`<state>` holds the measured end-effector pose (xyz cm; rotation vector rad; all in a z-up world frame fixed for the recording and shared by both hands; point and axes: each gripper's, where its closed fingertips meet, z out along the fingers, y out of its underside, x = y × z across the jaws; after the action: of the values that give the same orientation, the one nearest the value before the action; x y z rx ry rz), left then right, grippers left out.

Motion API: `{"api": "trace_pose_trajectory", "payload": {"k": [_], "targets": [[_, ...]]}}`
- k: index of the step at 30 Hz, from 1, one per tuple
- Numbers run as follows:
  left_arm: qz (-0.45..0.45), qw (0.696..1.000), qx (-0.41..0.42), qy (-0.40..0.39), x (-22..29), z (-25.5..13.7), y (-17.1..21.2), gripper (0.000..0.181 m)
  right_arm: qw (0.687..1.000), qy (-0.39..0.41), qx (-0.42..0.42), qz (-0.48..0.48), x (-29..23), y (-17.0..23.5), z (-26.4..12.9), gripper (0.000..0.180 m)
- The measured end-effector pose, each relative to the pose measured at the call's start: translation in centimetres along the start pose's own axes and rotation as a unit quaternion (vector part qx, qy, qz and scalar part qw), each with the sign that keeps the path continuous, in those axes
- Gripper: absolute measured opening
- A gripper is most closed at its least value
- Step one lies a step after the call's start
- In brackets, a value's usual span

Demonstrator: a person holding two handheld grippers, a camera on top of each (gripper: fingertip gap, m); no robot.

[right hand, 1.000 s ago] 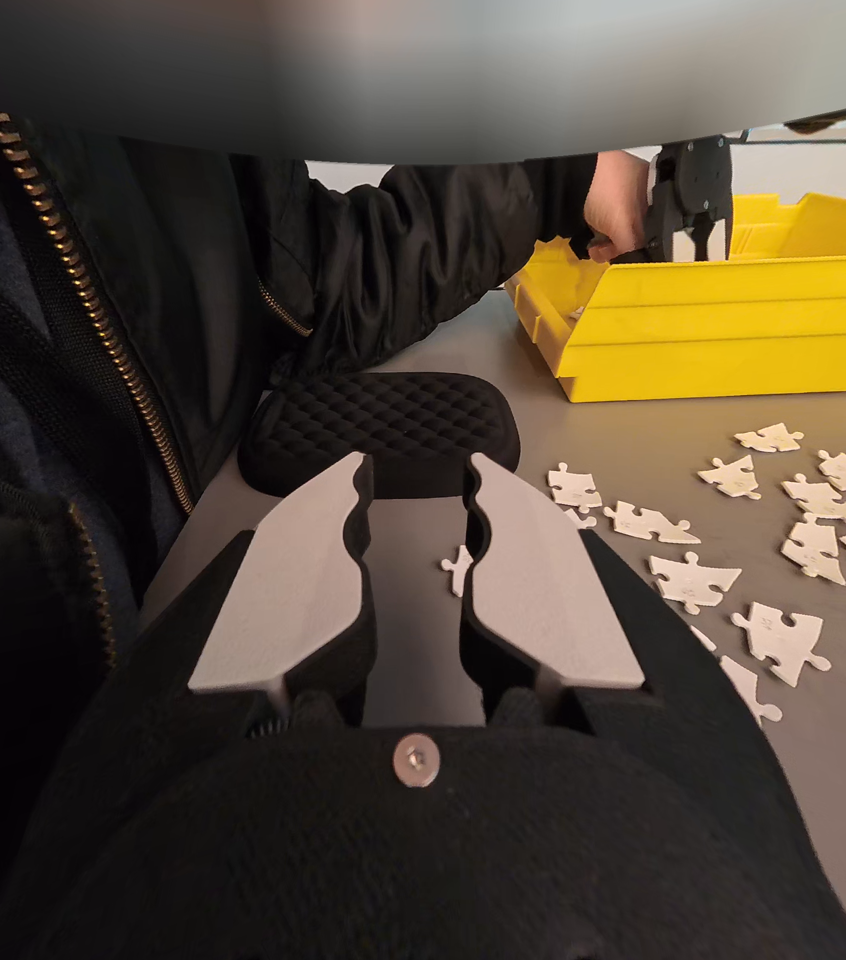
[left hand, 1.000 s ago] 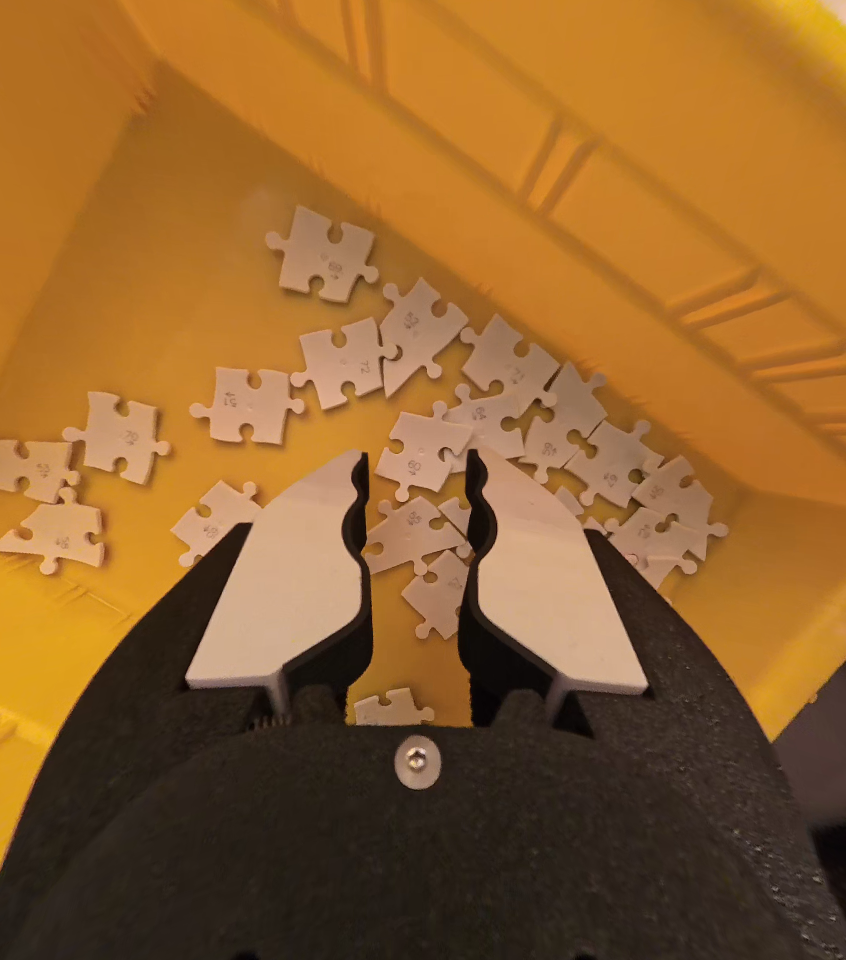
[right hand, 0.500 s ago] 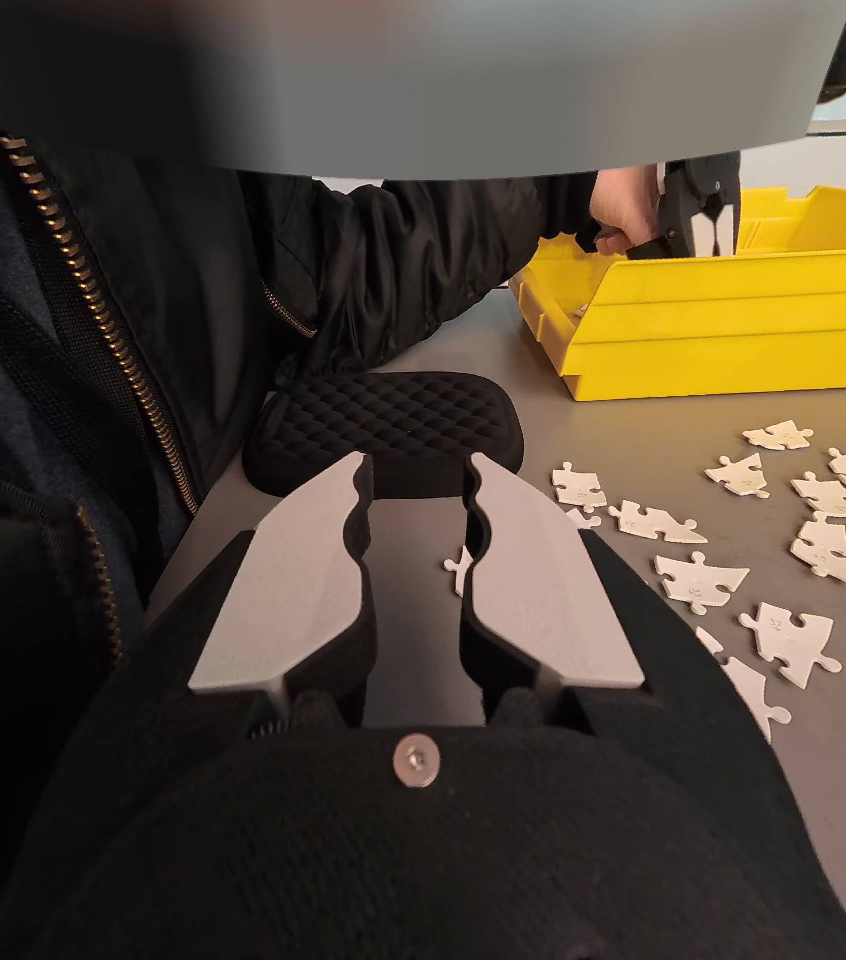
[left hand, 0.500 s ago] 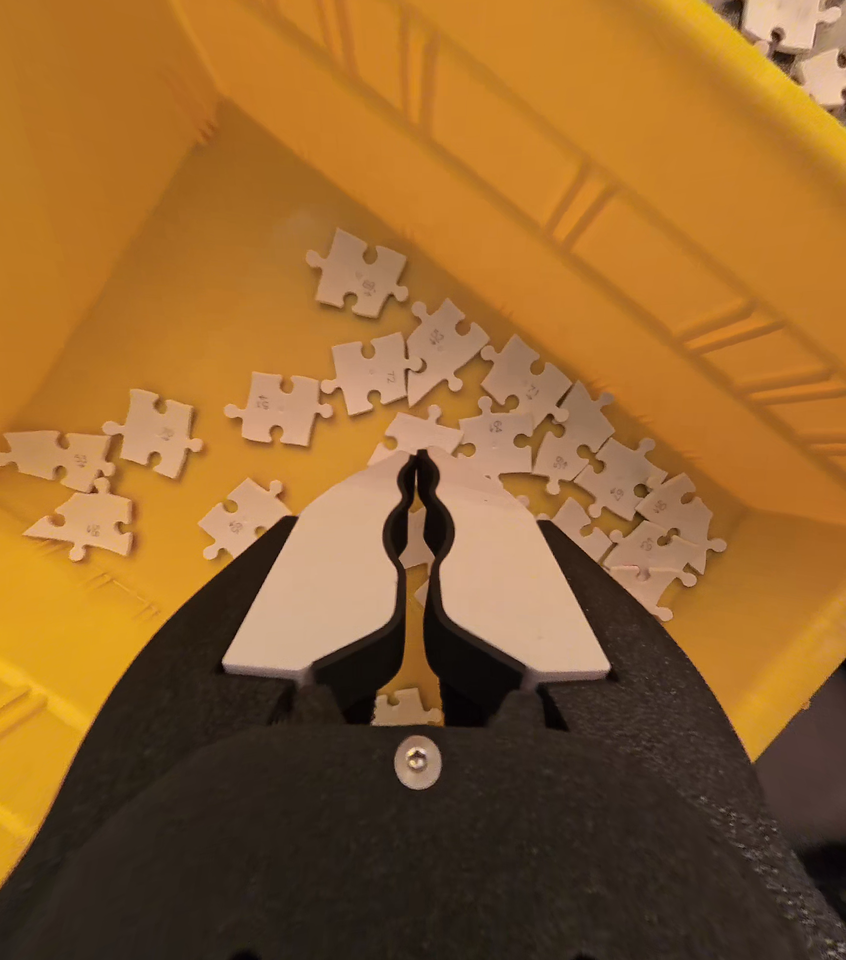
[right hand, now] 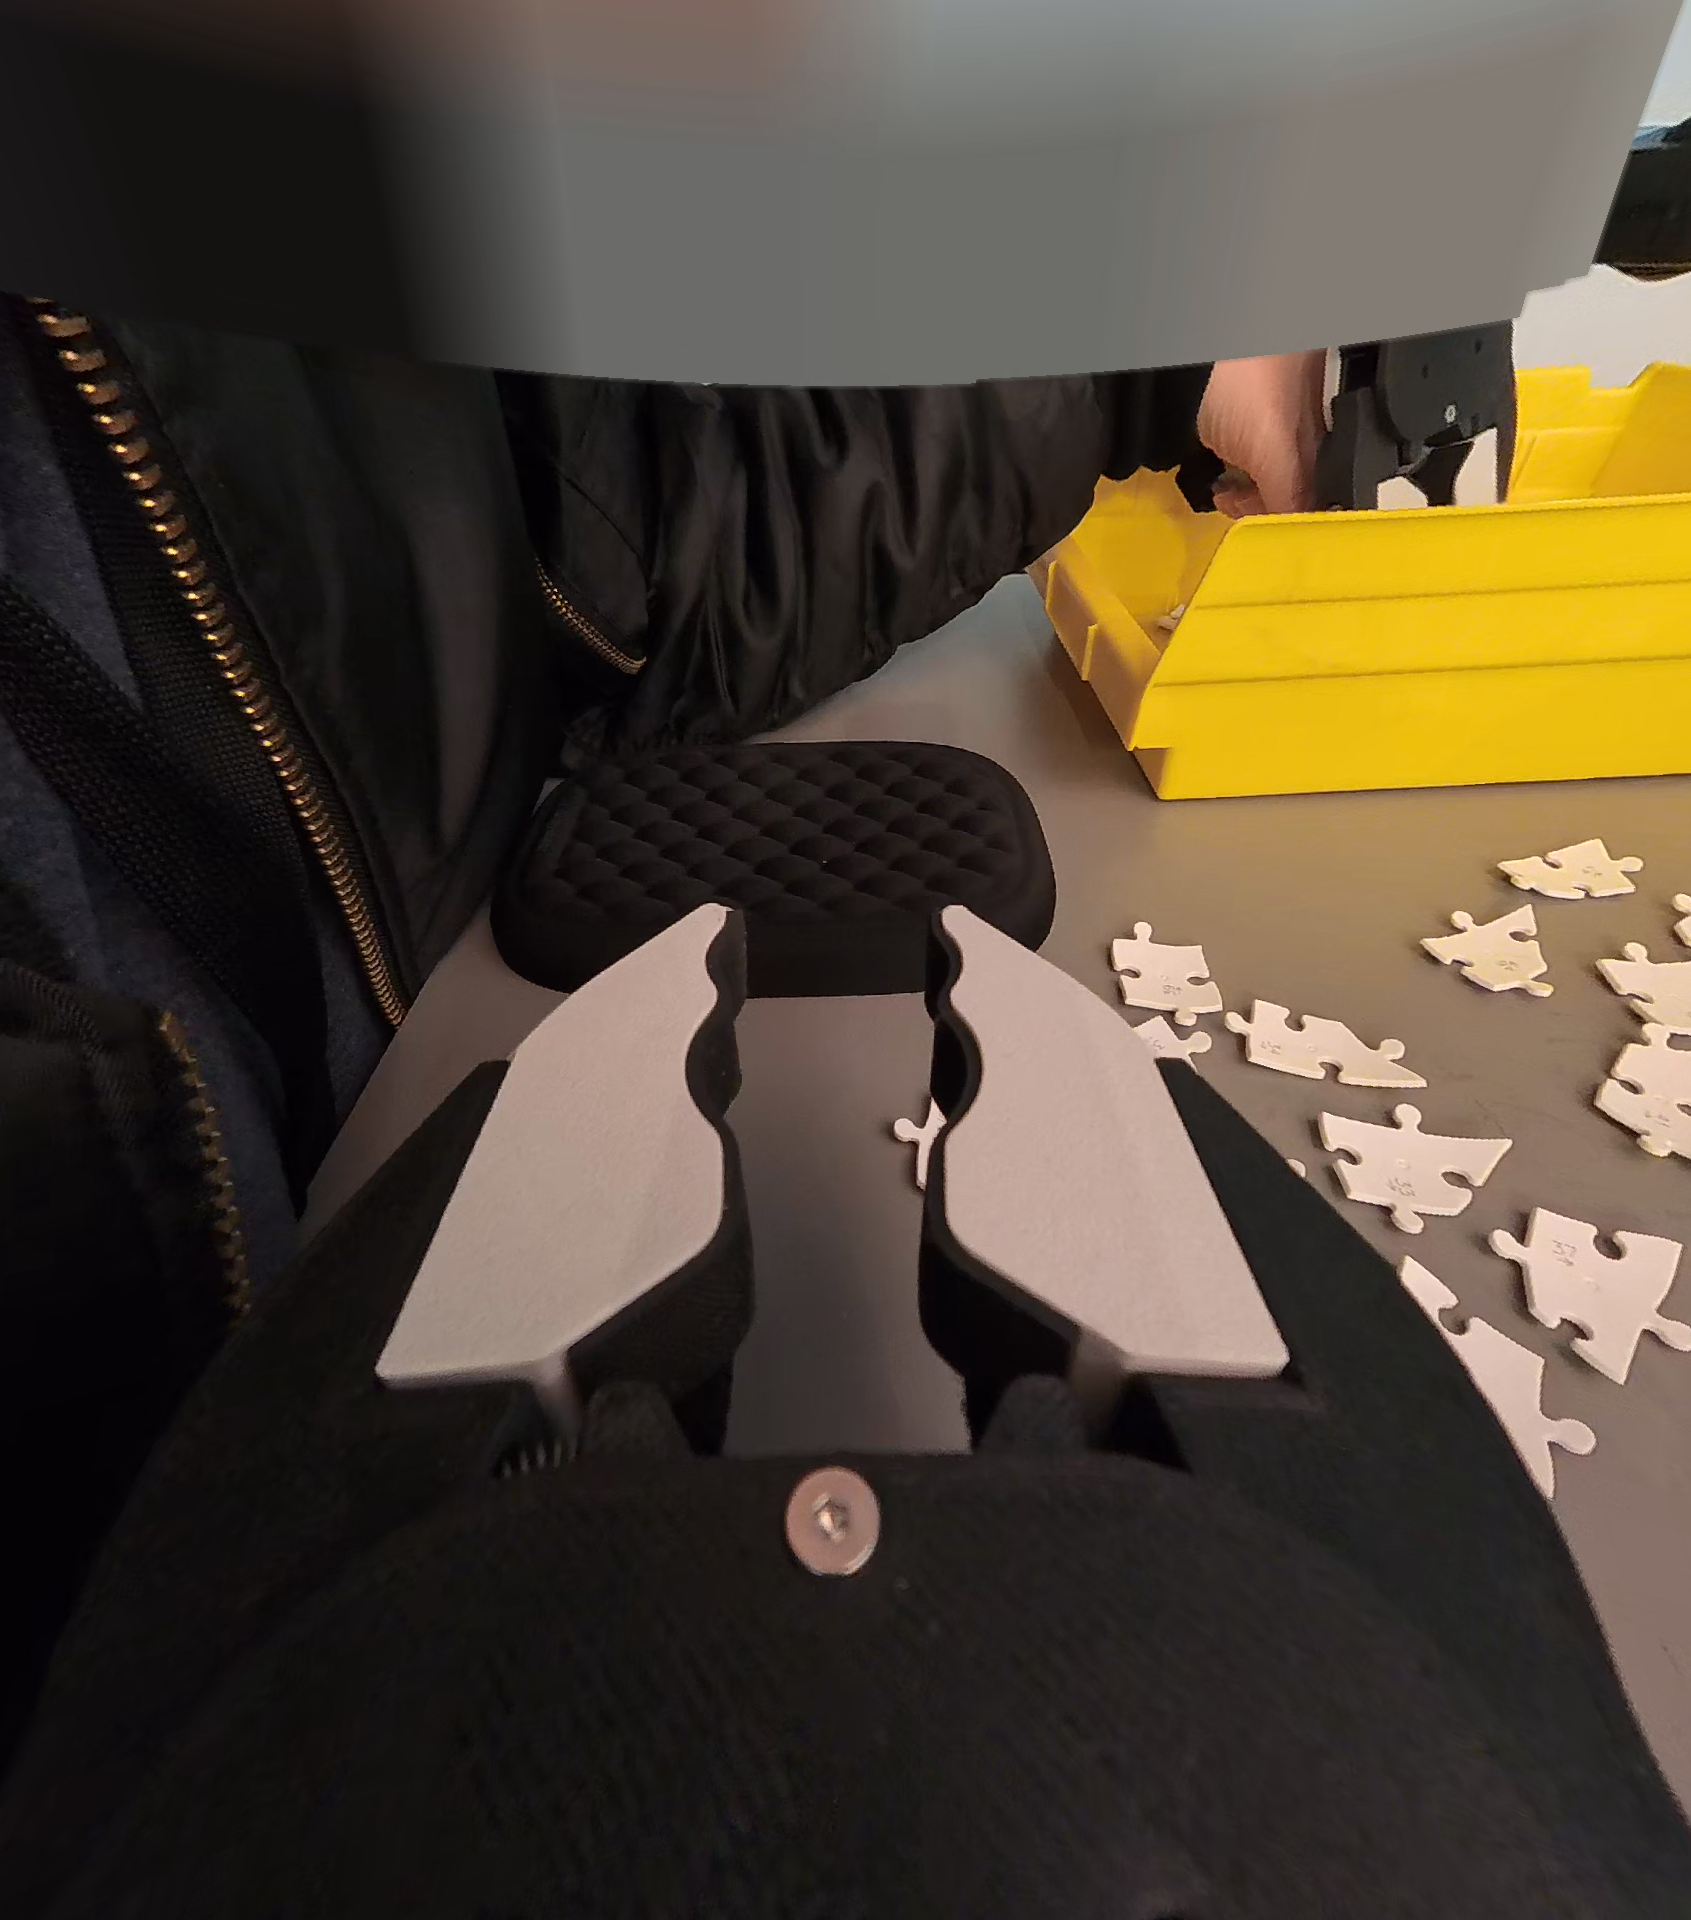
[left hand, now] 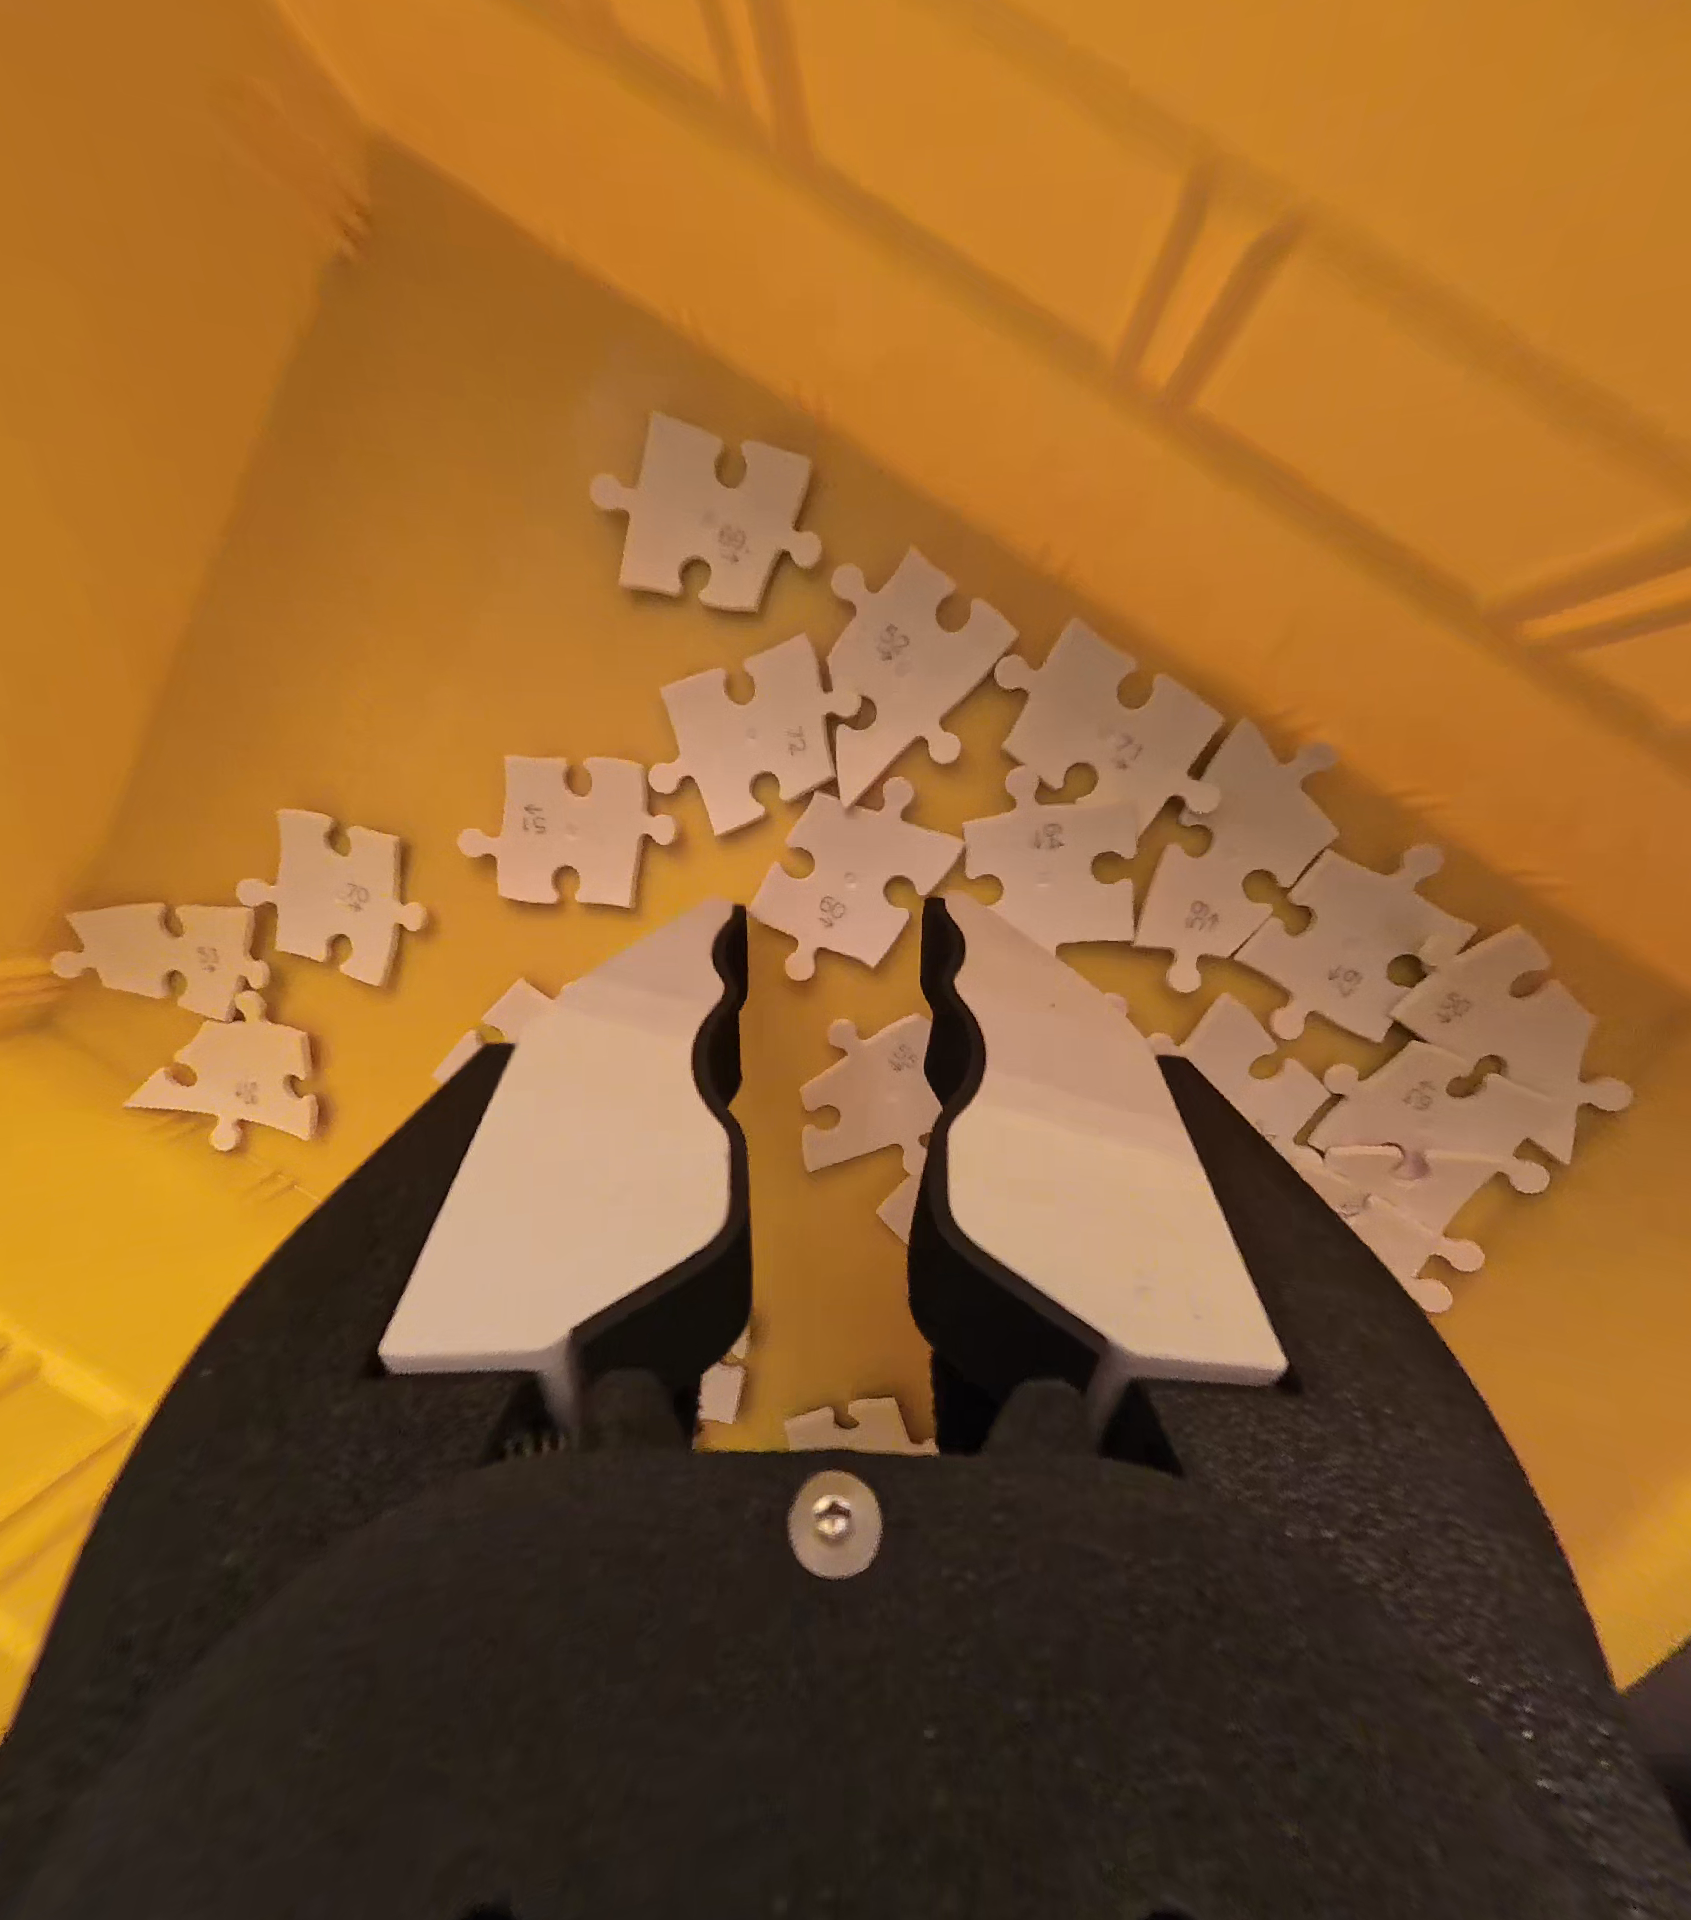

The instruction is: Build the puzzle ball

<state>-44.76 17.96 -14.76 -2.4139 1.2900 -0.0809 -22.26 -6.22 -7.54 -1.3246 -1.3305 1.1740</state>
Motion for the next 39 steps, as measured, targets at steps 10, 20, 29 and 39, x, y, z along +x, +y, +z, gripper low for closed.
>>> {"api": "trace_pose_trajectory", "payload": {"k": [10, 20, 29, 39], "targets": [[-0.045, 0.999, -0.005, -0.017, -1.7, 0.1, 0.3, 0.024, 1.0, -0.001, -0.002, 0.004, 0.0, 0.1, 0.0, 0.034], [-0.091, 0.995, -0.005, -0.042, -3.1, 0.1, 0.3, 0.025, 1.0, -0.002, -0.002, 0.002, 0.0, 0.1, 0.0, 0.034], [-0.142, 0.986, -0.001, -0.089, -3.4, -6.9, 1.5, 0.025, 1.0, -0.005, -0.002, 0.001, -0.2, 0.0, 0.0, 0.034], [-0.163, 0.977, -0.116, -0.069, -2.7, -5.1, 5.1, 0.022, 1.0, -0.008, -0.002, 0.003, -0.3, 0.1, 0.0, 0.034]]}}
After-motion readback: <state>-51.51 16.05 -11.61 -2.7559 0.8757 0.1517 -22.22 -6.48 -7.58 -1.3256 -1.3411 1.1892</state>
